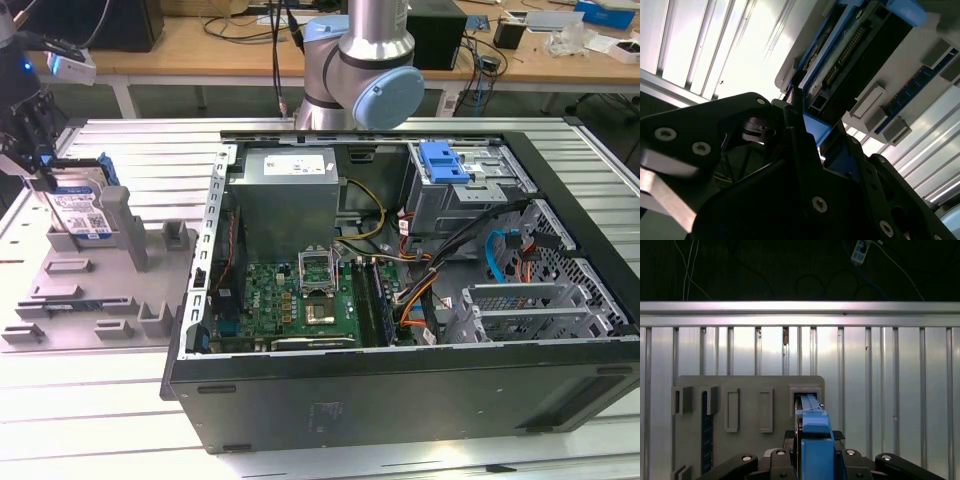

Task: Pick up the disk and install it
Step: 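Pick up the disk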

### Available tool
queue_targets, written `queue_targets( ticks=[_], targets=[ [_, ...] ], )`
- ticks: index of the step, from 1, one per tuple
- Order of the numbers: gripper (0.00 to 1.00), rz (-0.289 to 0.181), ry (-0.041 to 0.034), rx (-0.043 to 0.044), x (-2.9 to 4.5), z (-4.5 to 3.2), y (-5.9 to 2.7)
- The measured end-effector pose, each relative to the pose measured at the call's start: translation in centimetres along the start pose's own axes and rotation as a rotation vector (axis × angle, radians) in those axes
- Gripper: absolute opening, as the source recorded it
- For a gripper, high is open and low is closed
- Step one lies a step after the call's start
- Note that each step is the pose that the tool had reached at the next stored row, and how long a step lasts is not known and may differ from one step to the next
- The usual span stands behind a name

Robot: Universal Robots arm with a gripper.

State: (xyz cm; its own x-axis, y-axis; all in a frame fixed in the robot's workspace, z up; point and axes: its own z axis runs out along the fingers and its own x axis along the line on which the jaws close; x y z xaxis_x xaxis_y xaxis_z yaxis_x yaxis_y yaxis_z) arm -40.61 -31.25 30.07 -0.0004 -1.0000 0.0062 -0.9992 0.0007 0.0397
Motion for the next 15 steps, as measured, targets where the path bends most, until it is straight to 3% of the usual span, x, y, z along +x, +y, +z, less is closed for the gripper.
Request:
queue_targets(
  ticks=[10, 15],
  targets=[
    [0.36, 0.000, 0.0001, -0.0001, 0.01, -1.06, 0.04],
    [0.36, 0.000, 0.0001, -0.0001, 0.01, -2.14, 0.09]
  ],
)
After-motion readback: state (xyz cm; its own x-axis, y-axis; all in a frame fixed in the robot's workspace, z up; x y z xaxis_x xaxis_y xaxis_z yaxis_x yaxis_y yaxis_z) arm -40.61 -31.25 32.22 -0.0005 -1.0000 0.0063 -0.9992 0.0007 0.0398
